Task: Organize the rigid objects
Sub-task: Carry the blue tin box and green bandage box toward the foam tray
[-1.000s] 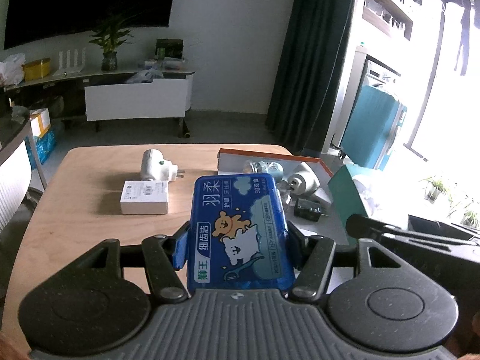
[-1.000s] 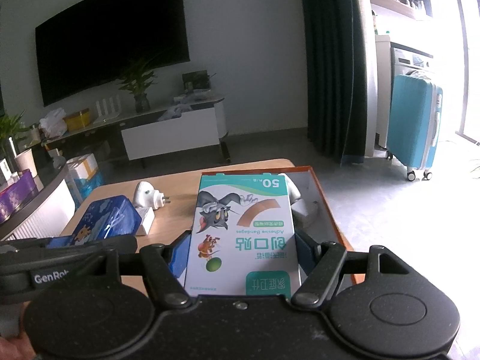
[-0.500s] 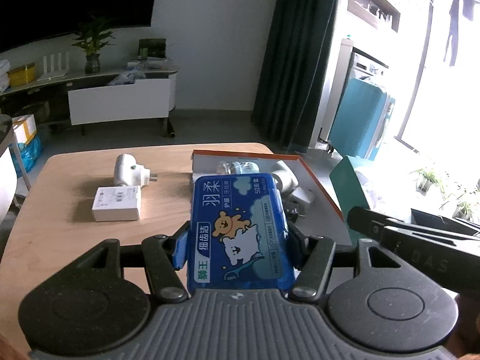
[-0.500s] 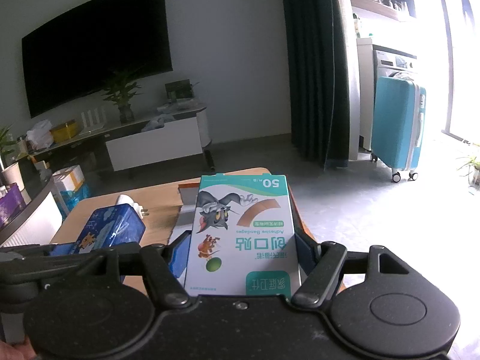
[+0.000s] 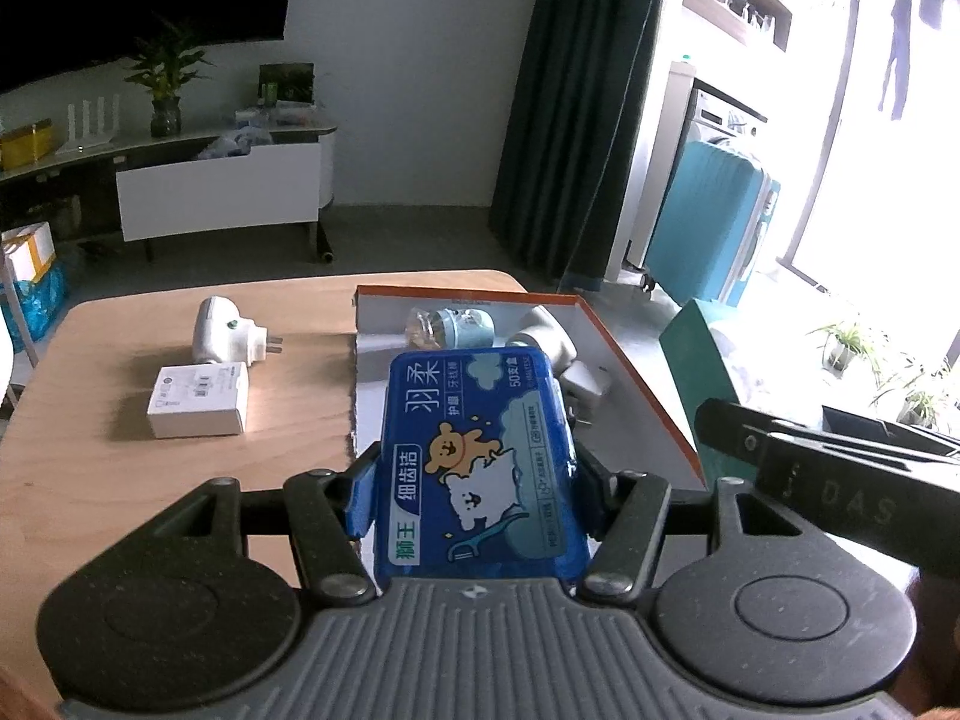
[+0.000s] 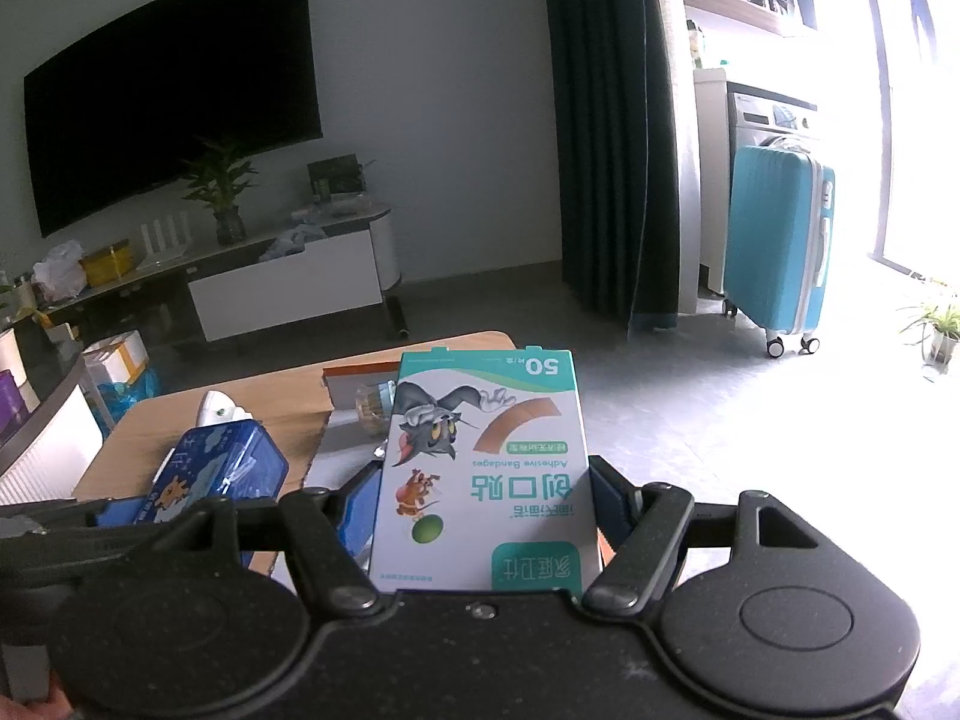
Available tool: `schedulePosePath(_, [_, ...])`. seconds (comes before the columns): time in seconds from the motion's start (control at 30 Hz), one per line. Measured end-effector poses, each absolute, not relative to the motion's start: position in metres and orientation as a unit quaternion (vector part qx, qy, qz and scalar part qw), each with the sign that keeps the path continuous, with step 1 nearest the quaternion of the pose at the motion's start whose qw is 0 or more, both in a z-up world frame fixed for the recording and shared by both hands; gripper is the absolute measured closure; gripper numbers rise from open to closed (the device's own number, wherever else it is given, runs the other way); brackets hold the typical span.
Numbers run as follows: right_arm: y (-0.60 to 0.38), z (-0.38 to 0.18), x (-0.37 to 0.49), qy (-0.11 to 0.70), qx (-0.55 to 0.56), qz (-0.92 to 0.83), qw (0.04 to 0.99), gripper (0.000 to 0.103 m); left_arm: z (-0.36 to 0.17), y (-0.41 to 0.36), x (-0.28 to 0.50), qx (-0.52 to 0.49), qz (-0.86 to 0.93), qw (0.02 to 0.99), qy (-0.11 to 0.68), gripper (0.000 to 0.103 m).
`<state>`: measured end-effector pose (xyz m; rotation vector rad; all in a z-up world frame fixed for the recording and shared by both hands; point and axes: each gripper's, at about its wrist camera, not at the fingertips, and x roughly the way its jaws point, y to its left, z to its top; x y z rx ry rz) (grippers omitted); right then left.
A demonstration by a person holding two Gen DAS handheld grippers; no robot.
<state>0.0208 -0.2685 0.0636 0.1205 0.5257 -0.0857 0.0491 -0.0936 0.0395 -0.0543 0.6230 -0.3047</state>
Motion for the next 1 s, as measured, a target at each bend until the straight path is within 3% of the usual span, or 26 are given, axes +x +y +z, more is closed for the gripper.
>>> schedulePosePath(1.0, [-0.279,0.036,0.062,0.303,0.053,-0.053,0.95,0.019,0.017,-0.102,0.073,-0.029,-0.152,0.927,0.343,0.041])
